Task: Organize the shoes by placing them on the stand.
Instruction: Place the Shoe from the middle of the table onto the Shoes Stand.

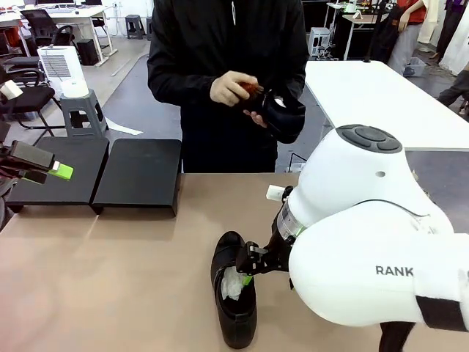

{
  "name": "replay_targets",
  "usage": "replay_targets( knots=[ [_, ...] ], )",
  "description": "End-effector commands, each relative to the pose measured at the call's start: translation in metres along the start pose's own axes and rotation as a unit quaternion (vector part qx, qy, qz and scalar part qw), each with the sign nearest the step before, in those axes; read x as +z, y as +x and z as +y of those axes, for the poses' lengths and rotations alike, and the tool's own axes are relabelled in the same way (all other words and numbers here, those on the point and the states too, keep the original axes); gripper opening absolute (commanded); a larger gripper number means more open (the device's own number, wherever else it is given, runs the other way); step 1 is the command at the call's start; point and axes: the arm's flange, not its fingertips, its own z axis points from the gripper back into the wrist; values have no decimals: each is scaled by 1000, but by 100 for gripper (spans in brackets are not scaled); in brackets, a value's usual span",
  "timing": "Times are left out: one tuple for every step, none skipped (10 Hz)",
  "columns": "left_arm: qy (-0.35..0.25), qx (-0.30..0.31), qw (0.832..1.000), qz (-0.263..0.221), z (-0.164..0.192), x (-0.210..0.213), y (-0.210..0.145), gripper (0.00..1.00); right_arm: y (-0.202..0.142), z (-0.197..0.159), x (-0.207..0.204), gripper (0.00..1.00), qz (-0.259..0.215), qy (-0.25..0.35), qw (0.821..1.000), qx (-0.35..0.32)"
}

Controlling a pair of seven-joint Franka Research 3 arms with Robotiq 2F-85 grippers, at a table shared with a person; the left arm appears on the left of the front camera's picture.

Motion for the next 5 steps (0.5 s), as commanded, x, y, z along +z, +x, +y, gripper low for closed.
replay_targets(
  knots=[
    [-13, -5, 1000, -6, 1, 0, -1, 100, 2, 3, -6, 100, -11, 0, 1000, -8],
    [-13, -5, 1000, -6, 1, 0, -1, 100, 2, 3, -6, 100, -11, 0, 1000, -8],
    [-13, -5, 1000, -6, 1, 0, -1, 100, 2, 3, -6, 100, -11, 0, 1000, -8],
    [-13, -5, 1000, -6, 1, 0, -1, 100, 2, 3, -6, 100, -11, 0, 1000, -8],
    [-13, -5, 1000, -6, 1, 0, -1, 100, 2, 3, -6, 100, -11, 0, 1000, -8]
  ],
)
